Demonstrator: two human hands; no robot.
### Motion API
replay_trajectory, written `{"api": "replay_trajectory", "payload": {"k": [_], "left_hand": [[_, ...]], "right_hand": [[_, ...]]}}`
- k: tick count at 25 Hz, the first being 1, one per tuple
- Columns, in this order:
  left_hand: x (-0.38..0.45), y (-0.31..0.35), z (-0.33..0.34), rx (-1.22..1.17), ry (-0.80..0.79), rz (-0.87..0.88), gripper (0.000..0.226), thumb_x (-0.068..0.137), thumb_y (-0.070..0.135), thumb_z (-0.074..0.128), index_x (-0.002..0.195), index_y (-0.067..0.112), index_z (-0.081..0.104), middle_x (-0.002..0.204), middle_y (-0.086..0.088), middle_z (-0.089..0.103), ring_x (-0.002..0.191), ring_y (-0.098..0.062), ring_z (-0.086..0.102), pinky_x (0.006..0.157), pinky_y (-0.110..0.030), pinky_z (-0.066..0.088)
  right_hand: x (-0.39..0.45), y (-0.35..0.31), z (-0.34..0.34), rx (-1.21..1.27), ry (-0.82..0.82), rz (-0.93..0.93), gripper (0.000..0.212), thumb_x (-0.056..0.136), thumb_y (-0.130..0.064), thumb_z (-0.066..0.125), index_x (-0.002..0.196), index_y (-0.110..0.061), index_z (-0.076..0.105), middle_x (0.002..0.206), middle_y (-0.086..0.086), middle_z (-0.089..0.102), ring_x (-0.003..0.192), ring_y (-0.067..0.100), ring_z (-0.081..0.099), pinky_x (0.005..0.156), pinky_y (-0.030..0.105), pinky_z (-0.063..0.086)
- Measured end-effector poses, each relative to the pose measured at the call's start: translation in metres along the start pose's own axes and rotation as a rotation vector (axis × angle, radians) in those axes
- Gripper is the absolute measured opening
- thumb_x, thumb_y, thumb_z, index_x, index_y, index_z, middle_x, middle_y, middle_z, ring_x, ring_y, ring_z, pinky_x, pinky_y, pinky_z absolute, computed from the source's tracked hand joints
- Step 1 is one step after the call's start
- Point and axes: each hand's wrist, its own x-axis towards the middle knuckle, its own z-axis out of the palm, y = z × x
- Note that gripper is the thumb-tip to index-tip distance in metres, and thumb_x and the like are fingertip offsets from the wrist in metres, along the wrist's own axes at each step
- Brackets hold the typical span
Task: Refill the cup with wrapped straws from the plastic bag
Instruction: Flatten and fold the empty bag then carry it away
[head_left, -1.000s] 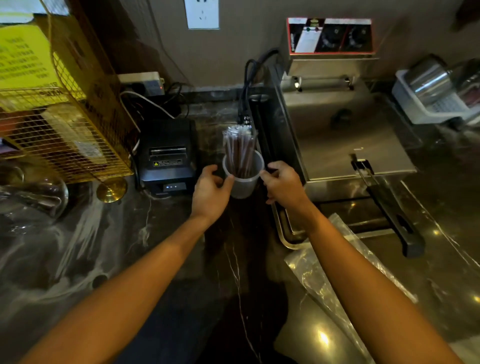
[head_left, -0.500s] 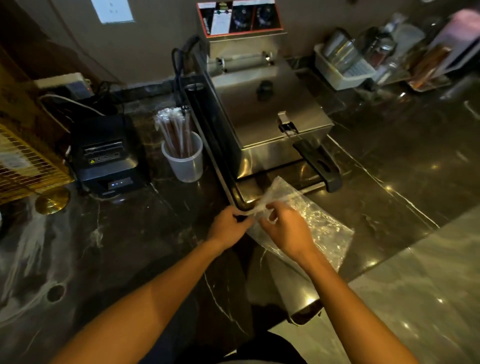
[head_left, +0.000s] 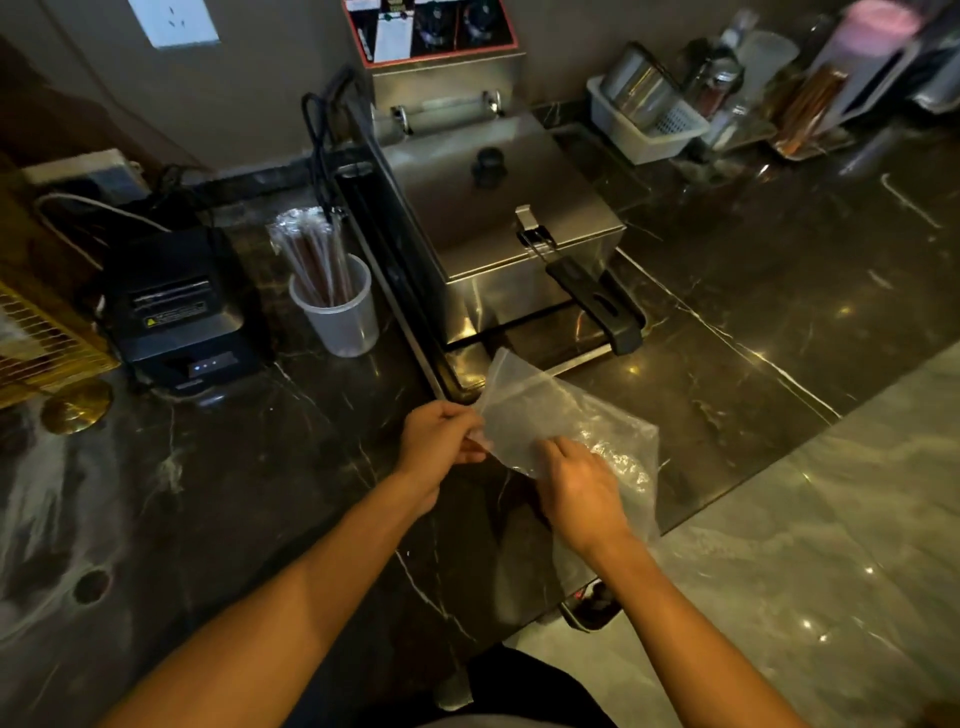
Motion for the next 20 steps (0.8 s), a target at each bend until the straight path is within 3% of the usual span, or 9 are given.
{"api": "replay_trajectory", "payload": {"k": [4, 8, 11, 14, 16, 19, 20], "left_hand": [[-0.015, 0.023, -0.039, -0.098, 0.138, 0.13, 0.007, 0.096, 0.009, 0.062, 0.099, 0.008, 0.068, 0.078, -0.006, 0.065, 0.063, -0.012, 0.063, 0.056, -0.023, 0.052], [-0.024, 0.029, -0.09, -0.37, 0.254, 0.233, 0.011, 0.101, 0.024, 0.06, 0.101, 0.014, 0.064, 0.082, -0.005, 0.063, 0.07, -0.015, 0.064, 0.059, -0.027, 0.053], [-0.024, 0.01, -0.119, -0.343, 0.323, 0.207, 0.03, 0.094, 0.045, 0.067, 0.106, 0.018, 0.066, 0.11, -0.007, 0.07, 0.101, -0.022, 0.07, 0.081, -0.034, 0.059], [-0.039, -0.009, -0.137, -0.276, 0.149, 0.133, 0.048, 0.091, 0.06, 0.063, 0.115, 0.02, 0.072, 0.115, -0.003, 0.079, 0.107, -0.019, 0.075, 0.092, -0.038, 0.059], [-0.049, -0.022, -0.147, -0.243, 0.104, 0.095, 0.047, 0.095, 0.057, 0.06, 0.115, 0.017, 0.074, 0.109, -0.005, 0.08, 0.102, -0.022, 0.077, 0.089, -0.04, 0.06], [-0.056, -0.04, -0.156, -0.222, 0.333, 0.128, 0.038, 0.098, 0.04, 0.063, 0.1, 0.003, 0.073, 0.087, -0.011, 0.077, 0.079, -0.024, 0.075, 0.07, -0.03, 0.065], [-0.058, -0.044, -0.158, -0.226, 0.415, 0.145, 0.039, 0.098, 0.037, 0.064, 0.098, -0.001, 0.071, 0.08, -0.01, 0.074, 0.071, -0.022, 0.072, 0.062, -0.027, 0.062]], "right_hand": [[0.018, -0.027, -0.023, 0.106, -0.07, -0.109, 0.026, 0.101, -0.021, 0.058, 0.122, -0.017, 0.072, 0.118, 0.005, 0.074, 0.108, 0.025, 0.072, 0.089, 0.034, 0.055], [0.039, -0.066, -0.056, 0.564, -0.168, -0.135, 0.022, 0.103, -0.026, 0.059, 0.094, -0.022, 0.078, 0.084, 0.002, 0.078, 0.078, 0.011, 0.074, 0.072, 0.026, 0.057], [0.052, -0.092, -0.075, 0.985, -0.346, -0.028, 0.016, 0.098, -0.024, 0.068, 0.102, -0.016, 0.081, 0.097, 0.002, 0.081, 0.09, 0.009, 0.076, 0.075, 0.019, 0.059], [0.065, -0.111, -0.072, 1.351, -0.51, 0.124, 0.029, 0.095, -0.022, 0.067, 0.114, -0.002, 0.075, 0.109, 0.013, 0.081, 0.098, 0.027, 0.078, 0.077, 0.032, 0.063], [0.07, -0.123, -0.064, 1.383, -0.577, 0.128, 0.029, 0.101, -0.02, 0.061, 0.122, -0.003, 0.071, 0.116, 0.014, 0.079, 0.103, 0.027, 0.078, 0.08, 0.034, 0.064], [0.073, -0.137, -0.05, 1.102, -0.567, 0.176, 0.029, 0.098, -0.033, 0.065, 0.116, -0.012, 0.073, 0.11, 0.011, 0.08, 0.088, 0.018, 0.079, 0.068, 0.03, 0.063], [0.073, -0.139, -0.042, 0.974, -0.557, 0.192, 0.031, 0.096, -0.04, 0.067, 0.111, -0.014, 0.074, 0.106, 0.01, 0.08, 0.086, 0.018, 0.078, 0.07, 0.032, 0.063]]}}
